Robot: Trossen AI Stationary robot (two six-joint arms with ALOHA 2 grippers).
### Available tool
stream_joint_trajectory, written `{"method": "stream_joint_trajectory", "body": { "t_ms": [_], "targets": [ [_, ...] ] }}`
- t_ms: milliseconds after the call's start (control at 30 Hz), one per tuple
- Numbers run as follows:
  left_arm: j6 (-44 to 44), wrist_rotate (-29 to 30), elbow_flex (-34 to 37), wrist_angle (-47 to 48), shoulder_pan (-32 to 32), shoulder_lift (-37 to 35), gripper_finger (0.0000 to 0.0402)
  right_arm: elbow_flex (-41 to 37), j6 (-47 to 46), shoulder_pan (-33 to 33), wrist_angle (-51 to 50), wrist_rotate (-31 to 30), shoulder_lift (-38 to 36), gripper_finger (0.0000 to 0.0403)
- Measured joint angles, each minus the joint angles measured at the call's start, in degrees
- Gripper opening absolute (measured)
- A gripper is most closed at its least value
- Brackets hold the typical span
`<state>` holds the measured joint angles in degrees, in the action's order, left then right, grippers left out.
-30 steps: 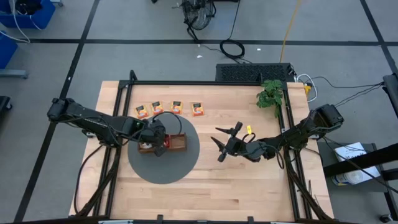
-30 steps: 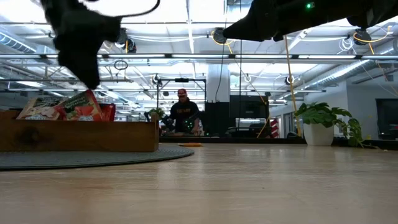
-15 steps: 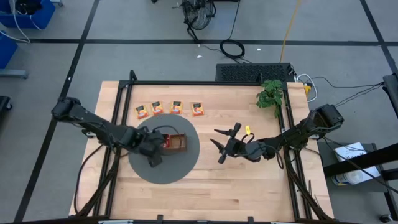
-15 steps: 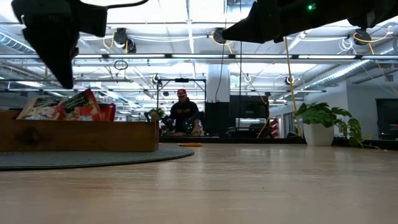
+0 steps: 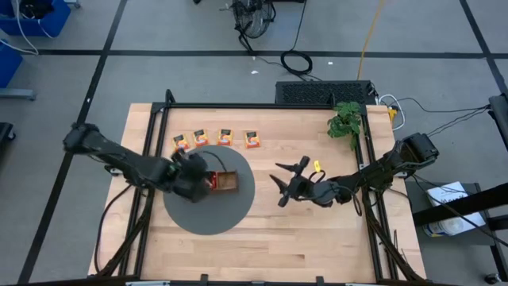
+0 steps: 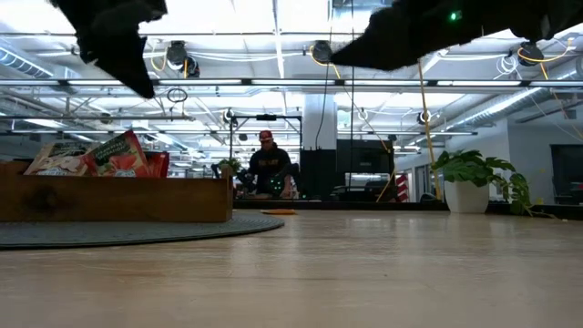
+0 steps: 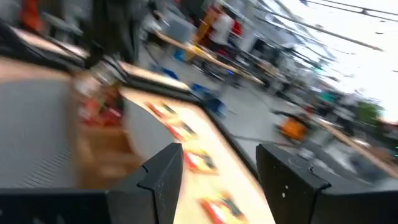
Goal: Pick & Place Tea
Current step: Put the yellow tea bag into the right section of the wooden organizer
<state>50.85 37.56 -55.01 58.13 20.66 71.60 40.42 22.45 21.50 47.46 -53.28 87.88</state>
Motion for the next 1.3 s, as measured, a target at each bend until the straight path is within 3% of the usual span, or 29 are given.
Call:
{"method": "stream_joint_trajectory", "body": {
  "t_ms": [100, 167, 233, 400, 467, 733, 933, 1100, 1300],
  "targets": [
    [4.3, 1.3, 0.5, 5.9, -5.3, -5.9, 0.0005, -0.6, 0.9, 0.0, -3.3, -8.3, 0.0, 0.0187],
    [6.6, -1.4, 1.3, 9.9, -10.6, -9.6, 0.0004, -2.5, 1.9, 0.0, -3.4, -13.0, 0.0, 0.0187],
    [6.5, -4.8, 1.5, 10.6, -16.8, -12.5, 0.0009, -4.9, 3.5, -0.5, -1.5, -13.6, -0.9, 0.0187],
    [-4.0, -9.9, 1.5, 2.4, -29.3, -15.6, 0.0064, -12.6, -2.2, -2.6, 1.8, 5.3, -11.3, 0.0187],
    [-8.3, -11.4, 1.5, -1.6, -32.6, -15.3, 0.009, -15.2, -4.9, -3.4, 0.2, 10.1, -17.9, 0.0187],
    [-15.2, -16.2, 1.5, -5.2, -43.4, -10.2, 0.0167, -23.2, -11.4, -3.9, -21.2, 17.8, -47.3, 0.0187],
    [-17.9, -27.1, 1.5, -7.4, -51.2, -5.8, 0.0188, -24.2, -12.8, -4.1, -40.8, 22.1, -65.1, 0.0187],
    [-18.7, -28.1, 1.5, -9.2, -56.3, -1.1, 0.0187, -24.2, -15.7, -4.1, -51.6, 26.4, -72.7, 0.0187],
    [-17.5, -25.6, 1.5, -9.6, -60.4, 3.9, 0.0187, -24.2, -15.9, -4.1, -50.5, 26.4, -74.3, 0.0187]
  ]
}}
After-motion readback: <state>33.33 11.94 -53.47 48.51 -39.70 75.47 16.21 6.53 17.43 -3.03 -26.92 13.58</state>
